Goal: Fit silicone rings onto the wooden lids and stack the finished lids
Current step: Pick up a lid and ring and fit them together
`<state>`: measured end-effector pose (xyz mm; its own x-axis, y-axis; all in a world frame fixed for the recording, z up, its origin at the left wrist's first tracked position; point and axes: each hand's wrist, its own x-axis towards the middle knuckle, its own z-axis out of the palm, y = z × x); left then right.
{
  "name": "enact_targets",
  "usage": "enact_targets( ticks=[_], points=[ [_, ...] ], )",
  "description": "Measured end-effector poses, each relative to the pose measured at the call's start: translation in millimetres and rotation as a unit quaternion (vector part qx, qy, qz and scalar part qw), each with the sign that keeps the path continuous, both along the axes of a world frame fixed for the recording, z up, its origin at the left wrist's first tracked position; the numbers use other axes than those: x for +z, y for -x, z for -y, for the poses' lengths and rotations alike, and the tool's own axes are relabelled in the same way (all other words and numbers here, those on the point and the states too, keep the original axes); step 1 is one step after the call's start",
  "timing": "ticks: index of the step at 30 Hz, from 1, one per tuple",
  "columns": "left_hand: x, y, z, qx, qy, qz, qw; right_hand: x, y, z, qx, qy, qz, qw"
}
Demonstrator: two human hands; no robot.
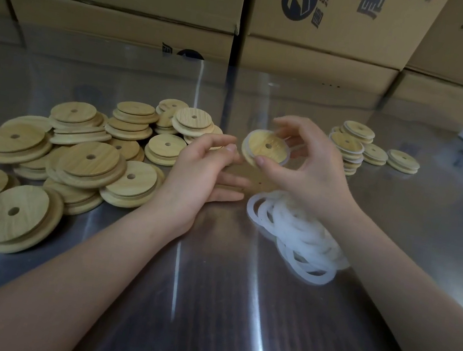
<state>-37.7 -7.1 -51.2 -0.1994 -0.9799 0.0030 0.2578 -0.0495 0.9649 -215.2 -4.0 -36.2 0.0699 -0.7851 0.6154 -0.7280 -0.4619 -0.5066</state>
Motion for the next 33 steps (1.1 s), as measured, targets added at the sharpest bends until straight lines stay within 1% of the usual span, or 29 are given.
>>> enact_targets(
  ticks=[4,7,12,17,22,28,31,33],
  points=[
    [2,1,-2,0.002,0.002,0.019,1.000,4,17,8,-0.099,0.028,0.036,0.994],
    [3,1,-2,-0.002,0.001,0.032,0.999,7,35,14,-0.176,0.025,0.076,0.981],
    [3,1,-4,-0.009,0.008,0.054,0.998,3,63,23,-0.268,0.027,0.096,0.958],
    [3,1,-6,-0.012,0.015,0.071,0.997,-5,78,30,-0.297,0.015,0.096,0.950],
    [2,2,-6,-0.013,0.024,0.097,0.995,-11,86,35,-0.312,0.005,0.075,0.947],
    [3,3,-9,-0.015,0.035,0.117,0.992,-13,88,38,-0.312,-0.005,0.058,0.948],
    [3,4,-10,-0.012,0.048,0.139,0.989,-12,87,38,-0.317,-0.008,0.041,0.948],
    [2,4,-11,-0.006,0.072,0.169,0.983,-11,86,38,-0.315,-0.004,0.034,0.948]
  ],
)
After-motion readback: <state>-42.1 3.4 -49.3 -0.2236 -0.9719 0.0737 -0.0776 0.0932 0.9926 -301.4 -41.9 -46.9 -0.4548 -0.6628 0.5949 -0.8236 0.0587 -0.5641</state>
